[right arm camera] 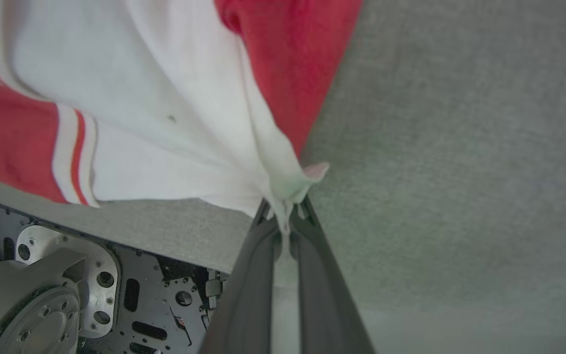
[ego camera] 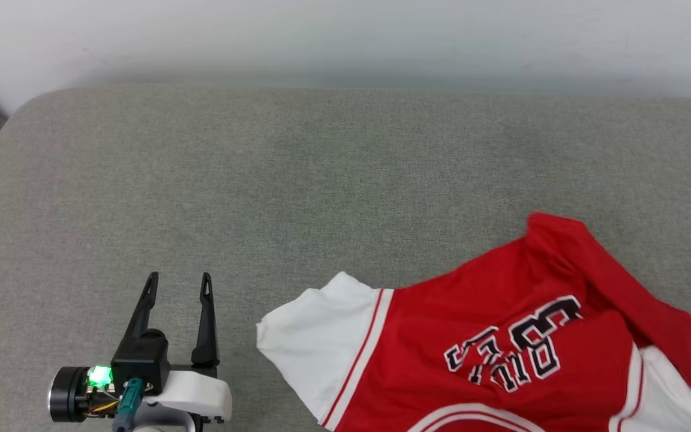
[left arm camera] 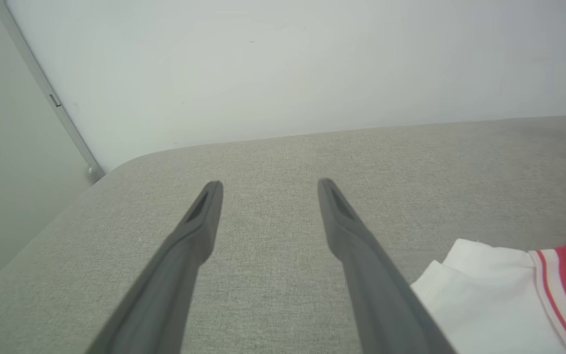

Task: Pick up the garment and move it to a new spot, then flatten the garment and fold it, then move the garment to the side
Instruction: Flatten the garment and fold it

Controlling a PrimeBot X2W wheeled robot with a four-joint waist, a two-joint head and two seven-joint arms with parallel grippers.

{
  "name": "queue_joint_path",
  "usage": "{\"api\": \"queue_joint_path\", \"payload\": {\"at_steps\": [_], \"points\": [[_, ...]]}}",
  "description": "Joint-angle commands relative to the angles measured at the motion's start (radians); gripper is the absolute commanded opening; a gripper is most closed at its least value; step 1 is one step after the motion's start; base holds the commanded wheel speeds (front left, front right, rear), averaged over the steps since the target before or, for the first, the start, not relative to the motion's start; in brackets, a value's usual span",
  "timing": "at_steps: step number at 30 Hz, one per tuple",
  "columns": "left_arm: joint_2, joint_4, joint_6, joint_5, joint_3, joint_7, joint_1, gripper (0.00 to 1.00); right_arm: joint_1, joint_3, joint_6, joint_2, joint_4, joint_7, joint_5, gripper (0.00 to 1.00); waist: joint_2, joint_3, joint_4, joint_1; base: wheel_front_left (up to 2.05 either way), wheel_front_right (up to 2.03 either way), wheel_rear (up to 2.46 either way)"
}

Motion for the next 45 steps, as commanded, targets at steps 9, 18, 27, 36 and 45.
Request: {"api": "queue_joint_path", "payload": {"at_steps": [9,18,27,36,45], "points": [[-0.026,0.032,-0.040,0.038,0.036,-0.005,0.028,1.00,-0.019,-0.052,-0.001,0.049,0.018,-0.050,-0.069,1.00,0.0000,-0.039,-0.009,0.0000,0.00,0.00,0.00],[-0.056,0.024,-0.088,0.076,0.056,-0.005,0.001,1.00,-0.185,-0.153,-0.001,-0.164,-0.309,0.153,-0.085,1.00,0.0000,-0.007,0.023,0.0000,0.00,0.00,0.00],[-0.075,0.016,-0.114,0.097,0.057,-0.005,-0.058,1.00,-0.428,0.032,-0.001,-0.113,-0.171,0.372,-0.098,1.00,0.0000,0.087,0.071,0.0000,0.00,0.00,0.00],[-0.093,0.007,-0.132,0.111,0.067,-0.005,-0.105,1.00,-0.497,0.181,0.000,0.071,0.097,0.348,-0.154,1.00,0.0000,0.173,0.100,0.0000,0.00,0.00,0.00],[-0.096,0.028,-0.138,0.121,0.095,-0.005,-0.078,1.00,-0.581,0.319,0.000,0.072,0.139,0.146,-0.097,0.00,0.0000,0.095,0.062,0.0000,0.00,0.00,0.00]]}}
